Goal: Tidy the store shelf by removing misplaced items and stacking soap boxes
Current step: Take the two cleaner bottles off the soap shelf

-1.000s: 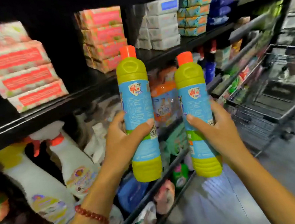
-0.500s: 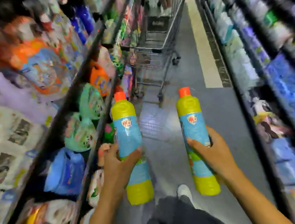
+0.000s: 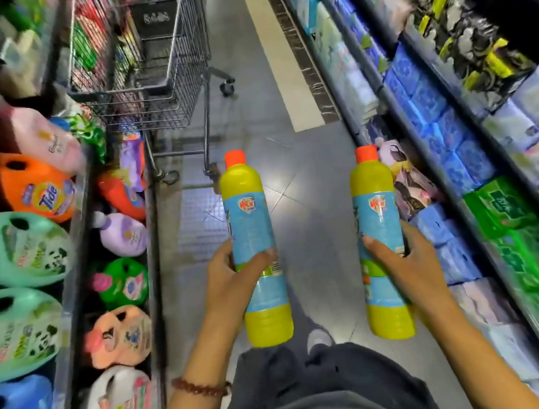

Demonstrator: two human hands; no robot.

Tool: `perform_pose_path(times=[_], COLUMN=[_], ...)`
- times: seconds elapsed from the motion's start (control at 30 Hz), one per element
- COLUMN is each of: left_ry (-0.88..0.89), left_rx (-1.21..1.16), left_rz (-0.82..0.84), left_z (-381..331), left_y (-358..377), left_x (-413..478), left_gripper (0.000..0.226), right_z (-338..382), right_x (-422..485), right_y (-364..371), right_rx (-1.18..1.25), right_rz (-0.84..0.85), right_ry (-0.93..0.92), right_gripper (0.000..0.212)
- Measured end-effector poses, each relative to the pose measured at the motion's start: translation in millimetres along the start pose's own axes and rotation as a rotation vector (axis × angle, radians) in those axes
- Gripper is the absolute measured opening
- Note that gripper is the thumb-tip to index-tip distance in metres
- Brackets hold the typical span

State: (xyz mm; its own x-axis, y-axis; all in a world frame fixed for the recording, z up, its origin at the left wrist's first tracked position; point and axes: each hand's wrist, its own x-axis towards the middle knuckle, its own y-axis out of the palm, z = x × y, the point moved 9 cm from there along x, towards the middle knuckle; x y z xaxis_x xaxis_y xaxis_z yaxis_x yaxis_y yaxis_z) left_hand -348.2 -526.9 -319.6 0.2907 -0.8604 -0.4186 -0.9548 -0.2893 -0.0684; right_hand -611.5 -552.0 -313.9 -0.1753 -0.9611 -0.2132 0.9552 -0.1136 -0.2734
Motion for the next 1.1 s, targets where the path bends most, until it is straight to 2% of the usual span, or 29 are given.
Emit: perform_pose_path(times=[0.33, 0.5, 0.7, 0.8, 0.9, 1.0, 1.1], left_ry=[-0.051, -0.009, 0.080, 0.091, 0.079, 0.071, 0.071], left_rx=[-0.101, -0.118, -0.131, -0.130, -0.157, -0.208, -0.251], left_rz=[-0.108, -0.091, -0.103, -0.110, -0.141, -0.208, -0.286], left_z=[-50.6, -116.3, -198.7, -223.4, -242.1, -258.7, -278.0], left_y=[44.0, 50.7, 67.5, 79.5, 90.3, 98.9, 102.8], left_x=[154.9, 269.3, 389.5, 443.2, 498.3, 554.3, 600.2], left_gripper=[0.018, 0.059, 0.026, 0.013, 0.017, 0.026, 0.027], right_z=[44.7, 85.2, 143.6, 161.2, 175.8, 192.4, 217.3], right_x=[177.9, 299.2, 426.9, 488.4, 554.0, 627.9, 693.6], right_y=[22.5, 66.1, 110.6, 128.4, 146.5, 166.8, 194.8], right_rx=[0.086, 0.037, 0.043, 0.076, 0.093, 0.061, -0.012], right_rz=[0.012, 0.036, 0.098, 0.138, 0.184, 0.232, 0.300], right_ry=[0.008, -0.013, -0.012, 0.009, 0.021, -0.025, -0.061], right_gripper=[0.017, 0.019, 0.015, 0.021, 0.030, 0.020, 0.027])
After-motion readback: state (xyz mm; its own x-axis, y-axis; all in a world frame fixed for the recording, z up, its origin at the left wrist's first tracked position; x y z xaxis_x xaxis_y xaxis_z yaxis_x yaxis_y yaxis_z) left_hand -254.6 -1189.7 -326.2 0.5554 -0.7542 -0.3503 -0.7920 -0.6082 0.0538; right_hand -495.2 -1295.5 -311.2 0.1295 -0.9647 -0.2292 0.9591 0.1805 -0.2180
